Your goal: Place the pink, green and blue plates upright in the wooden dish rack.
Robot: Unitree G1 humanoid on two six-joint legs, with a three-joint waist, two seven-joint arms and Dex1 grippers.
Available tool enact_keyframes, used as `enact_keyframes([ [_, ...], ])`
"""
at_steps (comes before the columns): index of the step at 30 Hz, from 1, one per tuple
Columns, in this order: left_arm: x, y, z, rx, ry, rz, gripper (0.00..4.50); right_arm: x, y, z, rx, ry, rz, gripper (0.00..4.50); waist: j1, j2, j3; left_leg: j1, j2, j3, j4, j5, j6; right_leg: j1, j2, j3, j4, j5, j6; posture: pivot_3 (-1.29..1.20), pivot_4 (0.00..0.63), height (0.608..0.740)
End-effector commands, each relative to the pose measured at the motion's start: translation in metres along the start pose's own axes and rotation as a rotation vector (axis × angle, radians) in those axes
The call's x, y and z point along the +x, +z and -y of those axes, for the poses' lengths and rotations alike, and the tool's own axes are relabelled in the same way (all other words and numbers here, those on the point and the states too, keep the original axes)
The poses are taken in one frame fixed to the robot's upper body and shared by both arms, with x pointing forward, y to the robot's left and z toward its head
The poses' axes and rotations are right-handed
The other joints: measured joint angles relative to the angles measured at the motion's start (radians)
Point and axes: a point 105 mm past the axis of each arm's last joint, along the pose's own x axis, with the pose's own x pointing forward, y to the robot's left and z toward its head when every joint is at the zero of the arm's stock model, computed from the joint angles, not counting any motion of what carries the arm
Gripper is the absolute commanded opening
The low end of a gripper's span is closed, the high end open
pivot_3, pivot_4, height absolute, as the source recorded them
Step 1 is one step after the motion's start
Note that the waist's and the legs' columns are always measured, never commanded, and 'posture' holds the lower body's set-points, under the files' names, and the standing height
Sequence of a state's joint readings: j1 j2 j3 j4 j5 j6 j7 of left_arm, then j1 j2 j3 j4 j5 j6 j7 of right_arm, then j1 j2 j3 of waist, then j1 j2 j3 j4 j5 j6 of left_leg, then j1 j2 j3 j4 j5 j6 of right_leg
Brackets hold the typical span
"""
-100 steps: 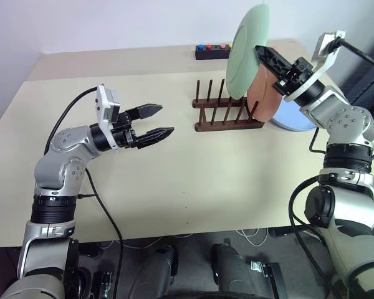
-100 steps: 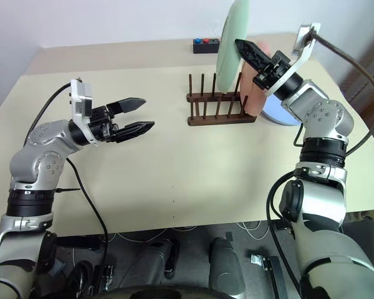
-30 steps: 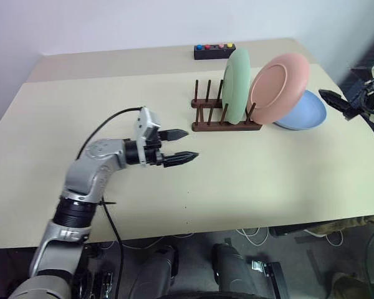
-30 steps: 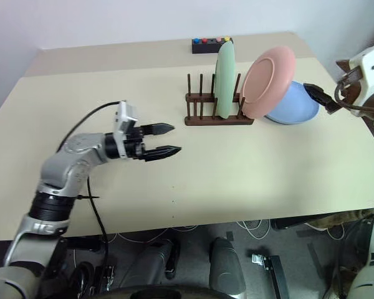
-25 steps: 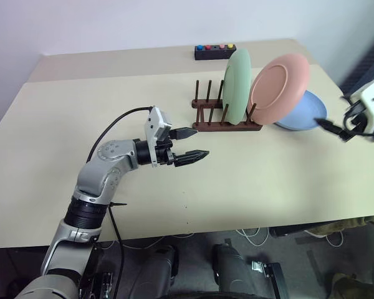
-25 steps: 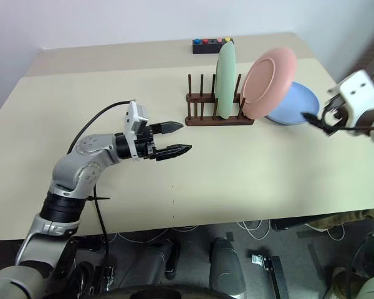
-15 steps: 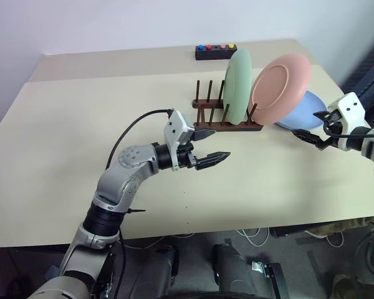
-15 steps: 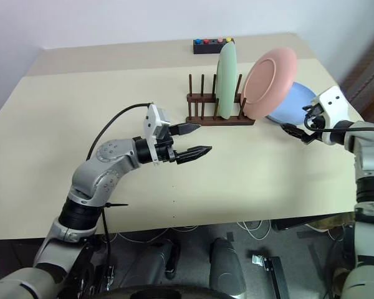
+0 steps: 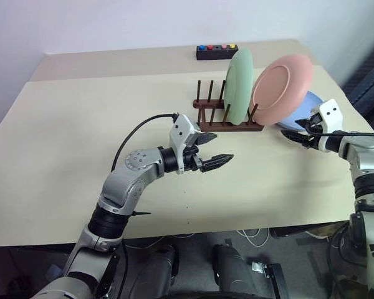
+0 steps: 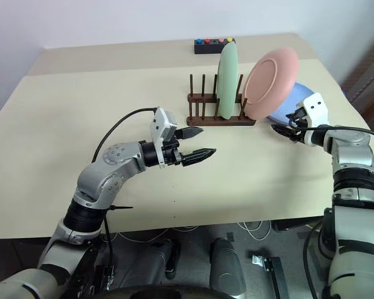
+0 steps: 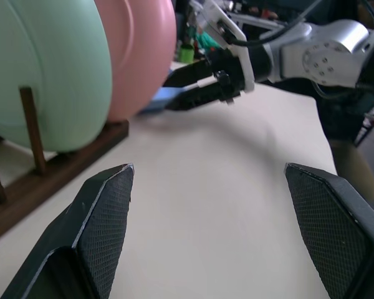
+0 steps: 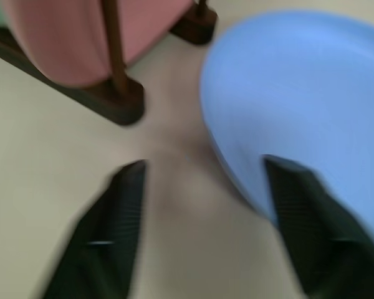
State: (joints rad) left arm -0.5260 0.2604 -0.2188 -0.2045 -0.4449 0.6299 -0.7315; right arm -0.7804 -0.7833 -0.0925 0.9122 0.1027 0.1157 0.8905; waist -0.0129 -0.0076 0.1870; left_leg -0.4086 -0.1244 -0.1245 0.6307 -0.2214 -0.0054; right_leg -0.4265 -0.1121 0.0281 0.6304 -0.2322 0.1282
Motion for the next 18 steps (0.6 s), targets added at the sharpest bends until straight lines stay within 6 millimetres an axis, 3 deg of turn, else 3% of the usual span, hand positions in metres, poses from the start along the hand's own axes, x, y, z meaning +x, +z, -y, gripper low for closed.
enact_keyframes([
  [1, -0.001, 0.012, 0.011, 0.016, -0.080, 0.002, 3.99, 0.000, 0.007, 0.005, -0.034, -0.022, 0.013, 1.28, -0.001, 0.000, 0.000, 0.000, 0.000, 0.000, 0.000, 0.000, 0.000, 0.000, 0.000, 0.000, 0.000, 0.000, 0.000, 0.00, 0.150, 0.740],
  [3, -0.001, 0.009, 0.012, 0.010, -0.111, -0.036, 3.99, 0.001, 0.005, 0.006, -0.038, -0.033, 0.004, 0.26, -0.001, 0.000, 0.000, 0.000, 0.000, 0.000, 0.000, 0.000, 0.000, 0.000, 0.000, 0.000, 0.000, 0.000, 0.000, 0.00, 0.150, 0.740],
  [4, -0.001, 0.006, 0.014, -0.003, -0.134, -0.068, 3.99, 0.001, 0.004, 0.006, -0.041, -0.035, 0.002, 0.09, -0.001, 0.000, 0.000, 0.000, 0.000, 0.000, 0.000, 0.000, 0.000, 0.000, 0.000, 0.000, 0.000, 0.000, 0.000, 0.00, 0.150, 0.740],
  [10, 0.002, 0.004, 0.017, -0.005, -0.193, -0.125, 3.99, 0.000, 0.005, 0.008, -0.074, -0.047, 0.000, 0.09, -0.001, 0.000, 0.000, 0.000, 0.000, 0.000, 0.000, 0.000, 0.000, 0.000, 0.000, 0.000, 0.000, 0.000, 0.000, 0.00, 0.150, 0.740],
  [13, 0.005, 0.008, 0.015, 0.004, -0.181, -0.105, 3.99, -0.004, 0.021, 0.004, -0.054, -0.001, 0.091, 0.09, -0.002, 0.000, 0.000, 0.000, 0.000, 0.000, 0.000, 0.000, 0.000, 0.000, 0.000, 0.000, 0.000, 0.000, 0.000, 0.00, 0.150, 0.740],
  [16, 0.006, 0.009, 0.015, 0.006, -0.185, -0.098, 3.99, -0.013, 0.041, -0.004, 0.017, 0.089, 0.218, 0.91, -0.002, 0.000, 0.000, 0.000, 0.000, 0.000, 0.000, 0.000, 0.000, 0.000, 0.000, 0.000, 0.000, 0.000, 0.000, 0.00, 0.150, 0.740],
  [18, 0.010, 0.007, 0.013, 0.012, -0.170, -0.115, 3.99, -0.020, 0.050, -0.007, 0.006, 0.115, 0.261, 1.84, -0.001, 0.000, 0.000, 0.000, 0.000, 0.000, 0.000, 0.000, 0.000, 0.000, 0.000, 0.000, 0.000, 0.000, 0.000, 0.00, 0.150, 0.740],
])
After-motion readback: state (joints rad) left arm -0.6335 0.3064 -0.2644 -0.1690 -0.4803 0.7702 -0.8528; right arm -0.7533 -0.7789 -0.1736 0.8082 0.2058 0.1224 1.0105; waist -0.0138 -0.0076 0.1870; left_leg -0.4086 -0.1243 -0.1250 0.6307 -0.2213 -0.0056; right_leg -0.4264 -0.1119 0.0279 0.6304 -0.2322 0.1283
